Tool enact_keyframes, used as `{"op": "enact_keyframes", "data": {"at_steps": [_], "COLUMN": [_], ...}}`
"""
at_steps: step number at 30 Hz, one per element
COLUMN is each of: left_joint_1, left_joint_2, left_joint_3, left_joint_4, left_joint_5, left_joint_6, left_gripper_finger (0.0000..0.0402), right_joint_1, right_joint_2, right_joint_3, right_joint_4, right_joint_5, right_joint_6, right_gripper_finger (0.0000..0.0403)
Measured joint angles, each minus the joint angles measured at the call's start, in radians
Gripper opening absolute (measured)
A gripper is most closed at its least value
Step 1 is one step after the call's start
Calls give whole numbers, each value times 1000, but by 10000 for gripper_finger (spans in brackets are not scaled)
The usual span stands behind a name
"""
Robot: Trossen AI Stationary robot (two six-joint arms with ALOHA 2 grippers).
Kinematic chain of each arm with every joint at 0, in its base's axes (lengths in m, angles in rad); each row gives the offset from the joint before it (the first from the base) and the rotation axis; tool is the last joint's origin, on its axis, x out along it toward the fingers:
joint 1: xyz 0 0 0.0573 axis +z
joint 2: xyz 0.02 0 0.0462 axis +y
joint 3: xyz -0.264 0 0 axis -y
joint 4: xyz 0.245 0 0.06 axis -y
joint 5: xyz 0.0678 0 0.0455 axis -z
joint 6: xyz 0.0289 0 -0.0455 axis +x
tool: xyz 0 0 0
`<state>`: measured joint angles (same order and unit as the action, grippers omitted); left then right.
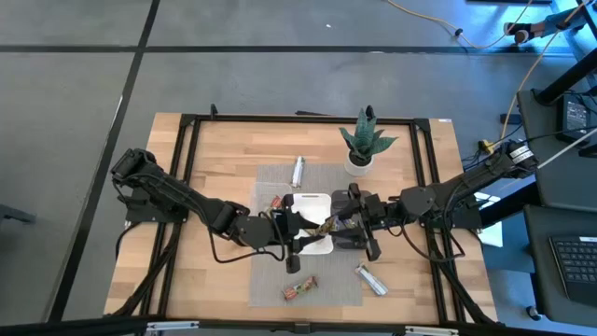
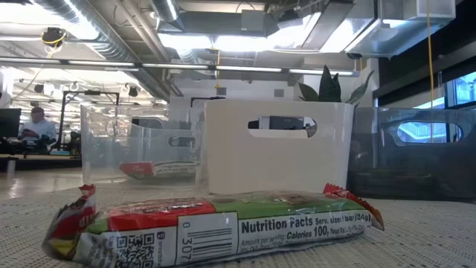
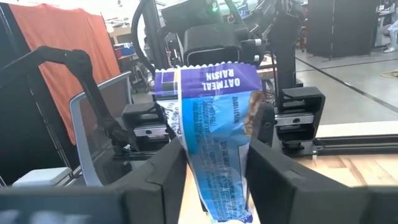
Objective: Pick and place Granola Bars by type
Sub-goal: Put the blue granola bar into the black bin
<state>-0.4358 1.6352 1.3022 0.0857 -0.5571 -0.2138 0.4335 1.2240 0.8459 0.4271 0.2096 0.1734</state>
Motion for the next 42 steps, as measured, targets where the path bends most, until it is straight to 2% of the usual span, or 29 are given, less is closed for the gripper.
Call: {"op": "enact_keyframes", "data": {"at_steps": [5, 11, 20, 24, 29, 35, 42], "left_joint_1": [0, 0, -7, -15, -15, -23, -24], "left_joint_2": [0, 0, -3, -24, -58, -79, -79], "left_joint_3": [0, 0, 0, 0, 0, 0, 0], "left_joint_4": [0, -9, -33, -145, -286, -392, -404], "left_joint_5": [1, -1, -1, 0, 0, 2, 2], "left_joint_6": [0, 0, 0, -9, -109, -114, -116], "left_gripper_finger": [102, 105, 154, 164, 166, 163, 166], "right_joint_1": [0, 0, 1, 1, 0, -1, -51], "right_joint_2": [0, 0, 0, 0, 0, 0, 0], "right_joint_3": [0, 0, 0, 0, 0, 2, 2], "right_joint_4": [0, -3, -4, -27, -103, -327, -748], "right_joint_5": [1, 6, 6, 6, 7, 84, 112], "right_joint_6": [-1, 0, 1, 10, 60, 245, 650], "right_gripper_finger": [130, 126, 125, 125, 125, 125, 125]}}
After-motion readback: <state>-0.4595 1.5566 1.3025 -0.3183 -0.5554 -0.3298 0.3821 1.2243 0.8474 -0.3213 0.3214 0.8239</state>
